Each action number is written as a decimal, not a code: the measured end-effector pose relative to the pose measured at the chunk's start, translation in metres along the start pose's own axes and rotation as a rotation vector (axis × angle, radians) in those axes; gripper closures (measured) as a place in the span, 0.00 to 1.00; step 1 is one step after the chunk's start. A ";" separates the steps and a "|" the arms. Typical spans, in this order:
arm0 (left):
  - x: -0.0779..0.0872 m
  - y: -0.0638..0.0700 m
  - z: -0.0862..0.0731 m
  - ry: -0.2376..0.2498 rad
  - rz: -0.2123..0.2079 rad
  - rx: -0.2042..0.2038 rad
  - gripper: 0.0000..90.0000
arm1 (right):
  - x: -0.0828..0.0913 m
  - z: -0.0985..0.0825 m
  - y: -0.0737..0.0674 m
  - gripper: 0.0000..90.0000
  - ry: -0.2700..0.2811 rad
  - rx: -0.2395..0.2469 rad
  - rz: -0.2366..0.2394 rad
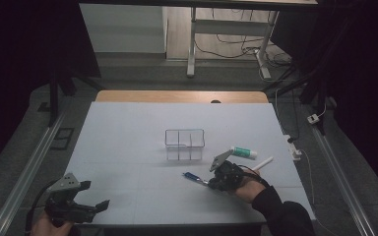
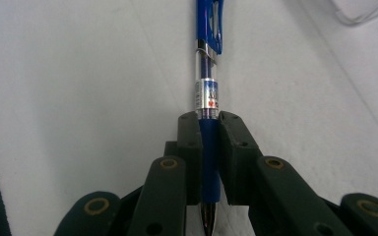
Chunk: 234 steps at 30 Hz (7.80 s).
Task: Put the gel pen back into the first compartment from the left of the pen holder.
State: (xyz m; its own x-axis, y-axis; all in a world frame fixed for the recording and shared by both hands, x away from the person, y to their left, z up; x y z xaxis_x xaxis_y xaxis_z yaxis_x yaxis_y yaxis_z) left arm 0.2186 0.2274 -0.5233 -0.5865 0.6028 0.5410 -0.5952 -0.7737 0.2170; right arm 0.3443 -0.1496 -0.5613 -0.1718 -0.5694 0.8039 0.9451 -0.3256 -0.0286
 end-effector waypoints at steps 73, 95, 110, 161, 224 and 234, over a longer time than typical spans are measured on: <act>-0.178 0.118 0.091 -0.158 -0.328 -0.849 0.72 | 0.023 0.067 -0.041 0.89 0.028 0.060 0.197; -0.180 0.118 0.086 -0.215 -0.412 -0.900 0.87 | 0.020 0.064 -0.038 0.87 0.058 0.121 0.237; -0.178 0.095 0.095 -0.192 -0.382 -0.667 0.87 | 0.040 0.066 -0.026 0.47 0.206 0.043 0.099; -0.195 0.018 0.199 0.220 -0.187 -0.181 0.87 | 0.113 -0.054 -0.032 0.00 0.368 -0.299 -0.336; -0.161 0.006 0.163 0.112 -0.076 -0.125 0.18 | 0.110 -0.057 -0.033 0.00 0.324 -0.306 -0.307; -0.124 0.012 0.133 0.076 -0.079 -0.119 0.07 | 0.109 -0.057 -0.033 0.00 0.319 -0.303 -0.305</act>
State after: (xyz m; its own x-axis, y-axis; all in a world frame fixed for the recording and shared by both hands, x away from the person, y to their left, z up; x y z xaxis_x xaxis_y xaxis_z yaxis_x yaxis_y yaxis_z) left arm 0.3569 0.1174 -0.4792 -0.5724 0.6775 0.4619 -0.6992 -0.6975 0.1567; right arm 0.2787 -0.2435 -0.5067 -0.5467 -0.6004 0.5837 0.7242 -0.6889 -0.0303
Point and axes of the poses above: each handheld gripper's, and its own axes: x roughly backward along the jaws, z roughly out of its top, y roughly to its right, the point moved 7 cm from there along -x, roughly forward along the jaws, and after that the axes turned 9 degrees about y, right-handed, at the moved point
